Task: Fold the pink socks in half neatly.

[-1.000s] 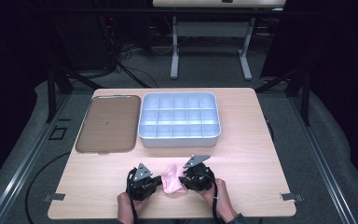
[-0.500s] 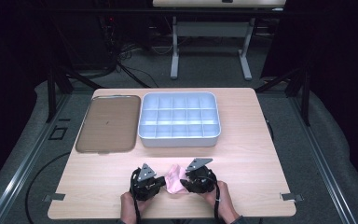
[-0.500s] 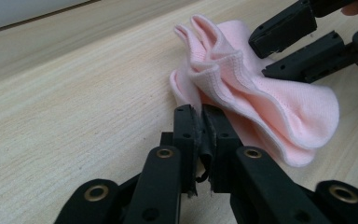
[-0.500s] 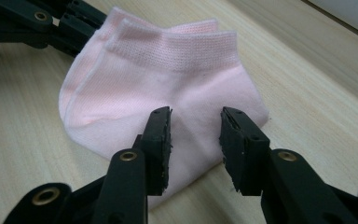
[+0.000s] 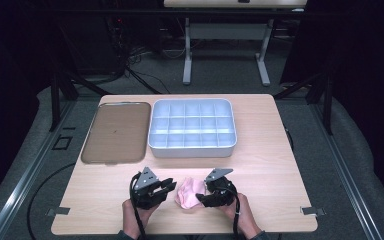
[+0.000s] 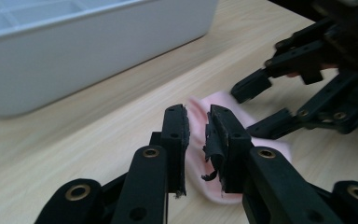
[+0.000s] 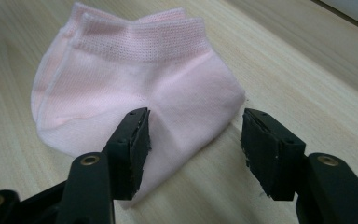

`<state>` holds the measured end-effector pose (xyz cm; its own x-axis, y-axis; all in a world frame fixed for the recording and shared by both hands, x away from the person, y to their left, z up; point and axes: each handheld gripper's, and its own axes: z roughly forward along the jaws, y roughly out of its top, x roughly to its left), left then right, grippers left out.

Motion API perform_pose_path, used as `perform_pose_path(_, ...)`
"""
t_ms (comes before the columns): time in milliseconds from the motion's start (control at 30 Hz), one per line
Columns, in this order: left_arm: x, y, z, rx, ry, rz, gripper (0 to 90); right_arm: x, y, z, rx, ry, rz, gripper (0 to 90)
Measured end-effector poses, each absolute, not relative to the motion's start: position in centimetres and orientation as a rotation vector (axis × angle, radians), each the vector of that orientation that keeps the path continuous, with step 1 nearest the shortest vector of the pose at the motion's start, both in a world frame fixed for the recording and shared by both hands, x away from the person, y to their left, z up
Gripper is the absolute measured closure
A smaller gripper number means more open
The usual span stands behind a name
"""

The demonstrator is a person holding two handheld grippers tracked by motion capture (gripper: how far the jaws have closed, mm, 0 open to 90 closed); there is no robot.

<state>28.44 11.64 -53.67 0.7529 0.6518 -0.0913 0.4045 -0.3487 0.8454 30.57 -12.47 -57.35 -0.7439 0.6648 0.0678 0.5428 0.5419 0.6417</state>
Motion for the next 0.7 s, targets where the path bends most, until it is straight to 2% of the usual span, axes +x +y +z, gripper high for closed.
perform_pose_path(200,28.6,8.4,-54.2,2.185,0.671,0.332,81.3,30.4,-12.4,-57.4,1.038,2.575,0.976,40.8)
perform_pose_path(433,28.5,9.0,-56.8,2.285,0.698,0.290,87.4,30.0,-12.5,-57.5,1.081,2.538,0.978,40.9)
perform_pose_path(700,28.7,9.6,-57.7,2.229,0.718,0.257,87.9,30.0,-13.0,-57.6,1.069,2.535,0.999,40.9)
